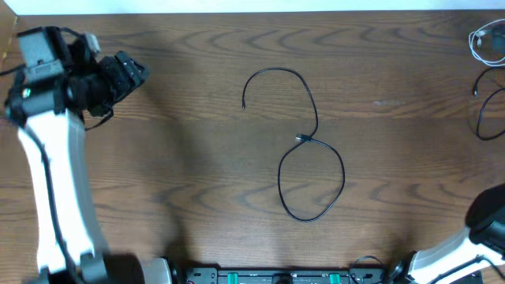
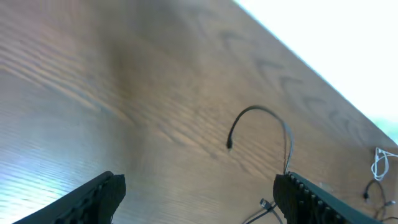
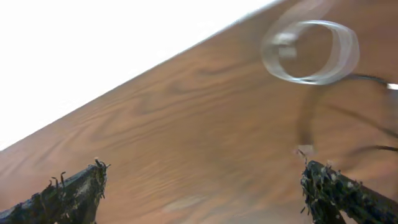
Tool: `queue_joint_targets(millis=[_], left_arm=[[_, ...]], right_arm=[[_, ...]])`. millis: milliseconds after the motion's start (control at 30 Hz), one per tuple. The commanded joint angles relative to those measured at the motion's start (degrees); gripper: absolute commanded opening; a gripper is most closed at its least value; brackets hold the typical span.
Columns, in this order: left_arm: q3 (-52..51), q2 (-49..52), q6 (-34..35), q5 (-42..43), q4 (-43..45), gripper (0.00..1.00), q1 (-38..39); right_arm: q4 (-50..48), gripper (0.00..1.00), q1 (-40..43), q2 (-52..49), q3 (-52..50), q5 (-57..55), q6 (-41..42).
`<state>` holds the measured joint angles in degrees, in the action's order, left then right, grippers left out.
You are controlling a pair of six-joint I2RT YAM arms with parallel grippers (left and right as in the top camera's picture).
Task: Untangle cables
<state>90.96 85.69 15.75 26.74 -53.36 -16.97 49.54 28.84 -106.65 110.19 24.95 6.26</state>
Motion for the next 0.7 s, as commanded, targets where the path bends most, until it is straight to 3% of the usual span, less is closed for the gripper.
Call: queue_joint_targets(millis=[0, 200, 367, 500, 667], left_arm=[[0.8, -5.6, -3.6, -3.7, -0.5, 0.82, 1.2], [0.8, -10.6, -4.2, -3.7, -5.1, 0.82, 2.3], [0.7, -10.6, -4.2, -3.7, -9.7, 0.83, 2.3], [0.2, -10.1, -4.2, -3.7, -11.1, 0.83, 2.3], [-0.5, -10.1, -4.2, -3.8, -11.6, 0.83, 2.3]], right_arm=[[2.6, 0.99, -4.1, 1.4, 0.4, 7.2, -2.5], [12.5, 0.99, -13.4, 1.1, 0.4, 6.8, -4.5], [19.2, 0.96, -22.5, 0.9, 0.0, -5.0, -4.7], [19.9, 0.91, -30.4, 0.9, -3.1, -12.5, -4.5], [16.7, 0.84, -37.3, 0.9, -10.5, -12.6, 0.2]])
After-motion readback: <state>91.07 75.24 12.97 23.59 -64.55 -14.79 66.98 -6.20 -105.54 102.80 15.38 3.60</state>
